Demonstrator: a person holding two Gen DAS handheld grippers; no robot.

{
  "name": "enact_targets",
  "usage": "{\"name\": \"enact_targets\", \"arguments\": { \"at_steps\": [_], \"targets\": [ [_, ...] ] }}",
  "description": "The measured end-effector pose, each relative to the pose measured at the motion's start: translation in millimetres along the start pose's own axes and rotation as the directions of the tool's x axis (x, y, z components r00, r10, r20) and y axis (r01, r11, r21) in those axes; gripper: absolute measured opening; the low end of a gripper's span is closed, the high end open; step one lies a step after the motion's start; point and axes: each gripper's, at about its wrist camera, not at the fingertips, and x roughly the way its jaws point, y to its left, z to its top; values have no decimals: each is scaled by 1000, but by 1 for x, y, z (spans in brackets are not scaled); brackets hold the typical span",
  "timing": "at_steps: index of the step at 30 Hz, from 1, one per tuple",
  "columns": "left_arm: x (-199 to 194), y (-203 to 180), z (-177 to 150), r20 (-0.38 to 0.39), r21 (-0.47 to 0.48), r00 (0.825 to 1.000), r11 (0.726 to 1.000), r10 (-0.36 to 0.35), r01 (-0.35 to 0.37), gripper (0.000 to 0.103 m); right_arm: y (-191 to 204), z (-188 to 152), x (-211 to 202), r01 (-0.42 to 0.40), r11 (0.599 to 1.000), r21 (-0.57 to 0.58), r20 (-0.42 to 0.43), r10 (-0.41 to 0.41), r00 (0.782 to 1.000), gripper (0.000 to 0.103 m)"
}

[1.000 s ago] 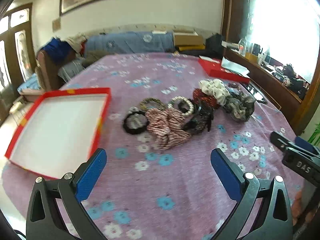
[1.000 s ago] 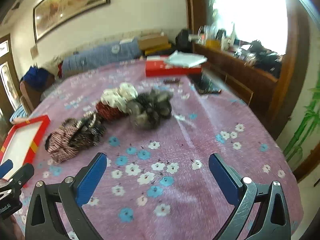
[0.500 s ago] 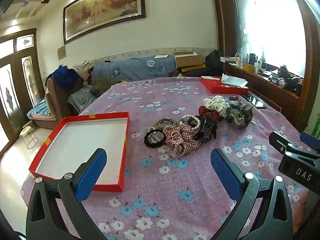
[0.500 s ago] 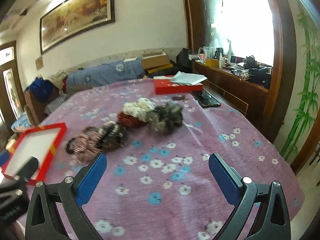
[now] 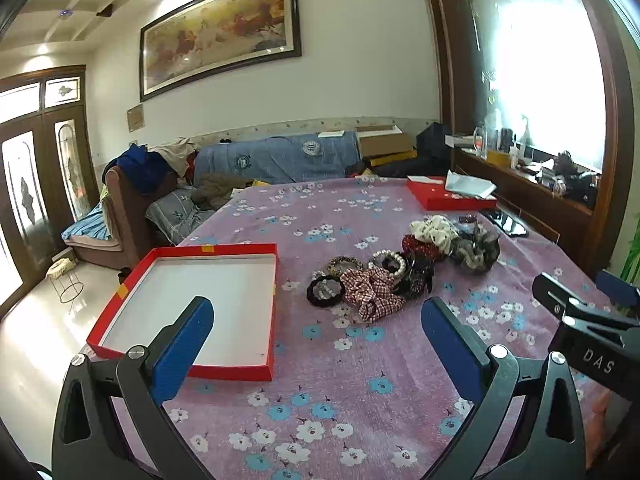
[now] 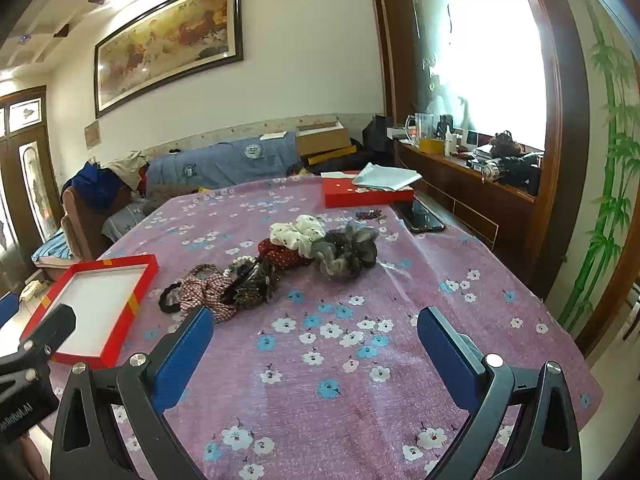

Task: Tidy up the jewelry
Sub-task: 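Move both grippers toward the pile of hair accessories on the bed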

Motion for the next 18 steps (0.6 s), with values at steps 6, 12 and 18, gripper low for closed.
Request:
{"name": "enact_targets", "arguments": {
  "at_steps": [6,12,18],
  "targets": [
    [-11,8,4,37,-3,996,997,77,-77,103,-3,-1,-6,-21,1000,8,7,21,1000,103],
    [0,26,5,15,2,991,992,130,-130,103,-10,-3,1,-45,999,24,-20,45,999,103],
    [23,42,3,-54,-6,987,988,152,-153,103,-15,-7,22,-61,998,24,-73,63,995,103]
  ]
}}
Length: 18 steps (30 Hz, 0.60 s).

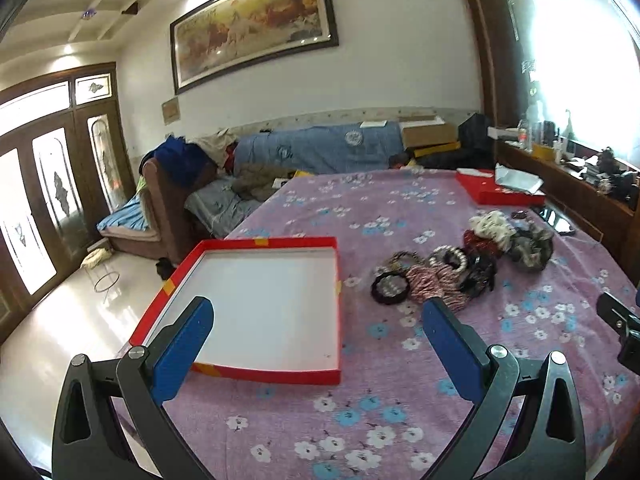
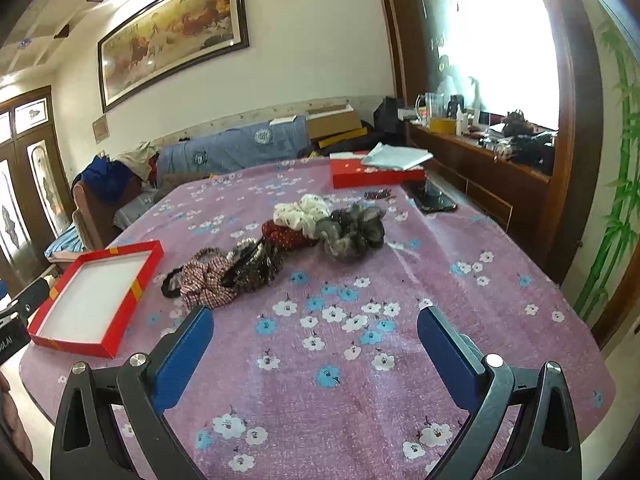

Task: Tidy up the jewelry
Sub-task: 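Move both grippers toward the pile of hair accessories on the bed, then grasp the plaid scrunchie with the left gripper while the right grasps black hair clips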

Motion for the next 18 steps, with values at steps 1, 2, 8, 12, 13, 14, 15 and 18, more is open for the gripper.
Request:
{"name": "enact_targets", "arguments": {
  "at_steps": [1,2,8,12,13,14,15,18],
  "targets": [
    [4,1,0,-10,-4,1000,1000,-1,1,103,-1,0,4,-3,1000,2,-7,3,1000,103],
    [9,1,1,-25,-9,1000,1000,-5,5,103,-3,0,7,-3,1000,5,-11,3,1000,103],
    [29,-10,1,-95,-10,992,997,-81,81,103,-15,4,31,-38,999,32,-65,40,997,103],
    [43,-29,3,-140,19,973,982,-181,186,98,-22,10,47,-53,998,25,-100,55,993,100],
    [46,-34,5,-148,24,966,976,-211,217,93,-24,13,52,-57,998,22,-109,59,992,100],
    [51,-42,7,-164,32,957,968,-240,248,85,-26,15,57,-59,998,22,-118,61,991,100],
    [56,-47,8,-176,36,950,963,-258,268,83,-29,18,62,-59,998,24,-130,62,990,100],
    [74,-63,11,-206,45,933,950,-294,309,83,-35,26,77,-87,995,37,-169,92,981,93]
  ]
}}
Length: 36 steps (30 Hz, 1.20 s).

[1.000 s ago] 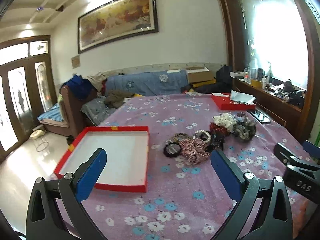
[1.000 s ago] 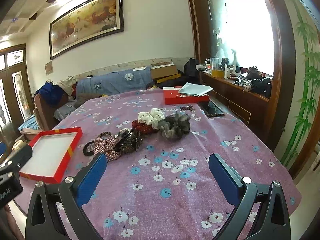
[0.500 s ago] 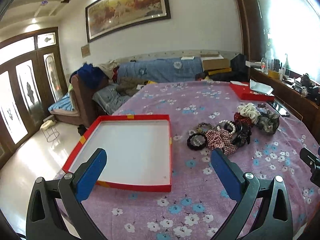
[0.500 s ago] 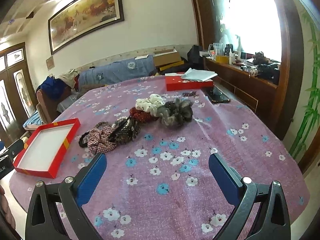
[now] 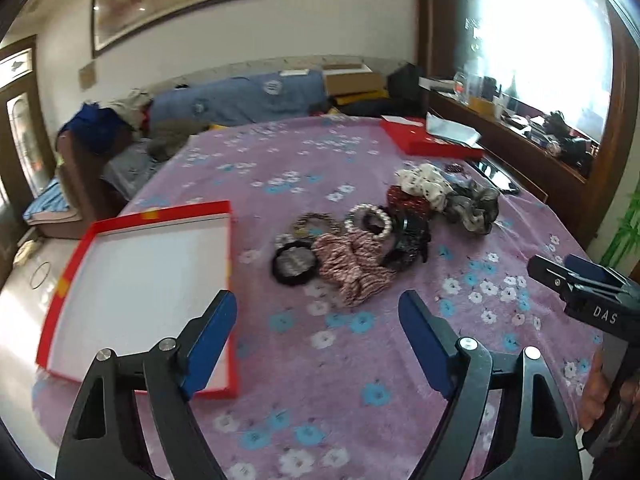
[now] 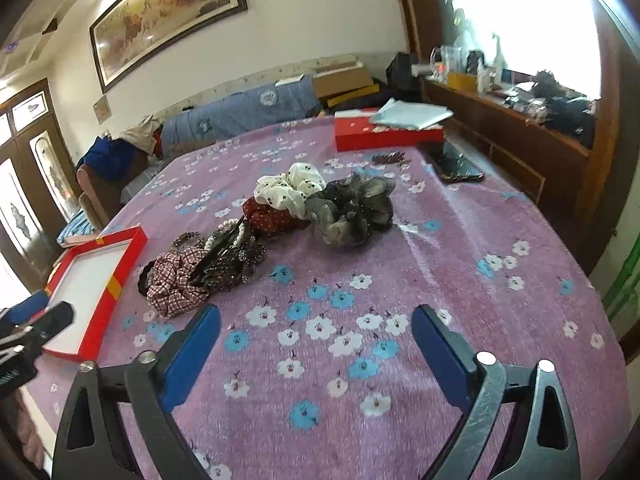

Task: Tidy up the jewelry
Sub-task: 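Grasp the plaid scrunchie with the left gripper while the right grasps black hair clips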

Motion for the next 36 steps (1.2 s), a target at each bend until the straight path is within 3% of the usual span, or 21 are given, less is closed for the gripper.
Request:
{"name": "enact_targets", "arguments": {
  "at_steps": [4,6,10,13,21,25,30,34,35,36],
  "targets": [
    [32,-3,10,-40,5,999,1000,-26,26,79,-8,17,21,-48,999,20,-64,49,997,86],
    [47,-2,12,-76,-2,996,999,-40,40,68,-13,27,31,-71,997,42,-84,75,994,85],
    [73,1,14,-121,-22,990,997,-72,70,67,-26,43,52,-58,995,75,-116,66,991,80],
    [88,3,15,-145,-32,986,996,-84,80,67,-29,50,66,-93,990,109,-154,109,982,80],
    [120,5,21,-194,-89,971,988,-141,126,67,11,58,103,-215,972,100,-208,231,950,79],
    [129,3,20,-212,-99,965,986,-155,137,66,26,62,125,-229,969,96,-234,245,941,71],
    [139,1,17,-242,-115,953,980,-183,160,46,32,61,148,-221,969,111,-276,243,930,60],
    [143,3,16,-247,-137,948,976,-200,170,43,34,59,158,-229,966,121,-291,255,922,53],
    [144,3,16,-245,-139,949,976,-201,170,39,34,60,158,-232,965,122,-290,258,922,50],
    [144,3,17,-243,-140,949,975,-201,171,28,35,60,158,-237,964,122,-287,263,921,43]
  ]
}}
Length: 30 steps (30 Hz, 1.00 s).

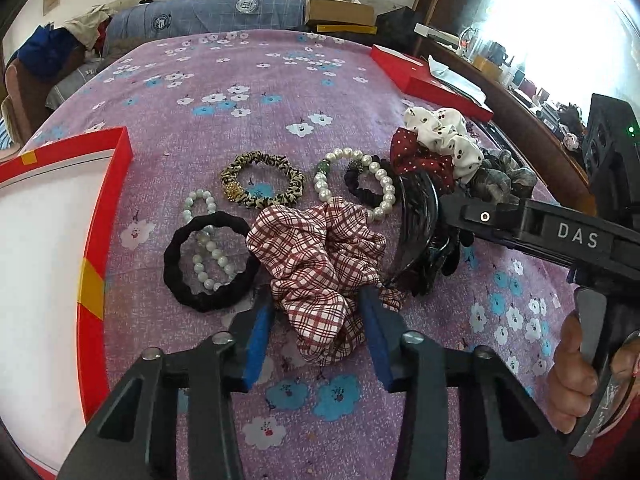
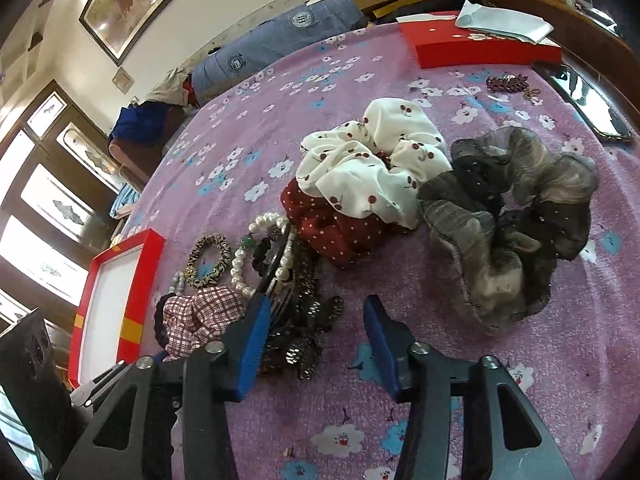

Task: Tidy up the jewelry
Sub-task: 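Grasp the plaid scrunchie with the left gripper while the right grasps black hair clips, then carry both items to the red-framed tray and release the plaid scrunchie from the left gripper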

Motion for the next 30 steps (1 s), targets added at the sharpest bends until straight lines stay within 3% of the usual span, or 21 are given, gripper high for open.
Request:
{"name": "enact_targets", "arguments": {
  "at_steps": [1,2,3,8,13,21,30],
  "targets": [
    [0,0,0,-3,-1,1000,1000,0,0,21,1,0,0,-7,1000,-2,2,7,1000,39],
    [1,0,0,-5,-2,1000,1000,-2,2,11,2,1,1,-10,1000,-4,1,10,1000,25],
    [-1,-1,0,-2,-3,1000,1000,-3,3,10,3,1,2,-11,1000,-7,-2,11,1000,12],
    [-21,-11,-5,57,37,998,999,13,-15,7,6,-2,-7,-23,1000,-10,15,23,1000,10],
    [-53,-21,-11,107,73,994,997,-15,7,7,10,-9,-27,-31,999,-12,48,31,998,10],
    [-102,-16,-25,173,78,985,997,-27,13,7,23,-22,-59,-32,999,-40,94,35,995,10],
    [-137,35,-32,209,5,971,992,119,-123,7,69,-30,-69,-100,987,-122,91,111,990,10]
  ]
}}
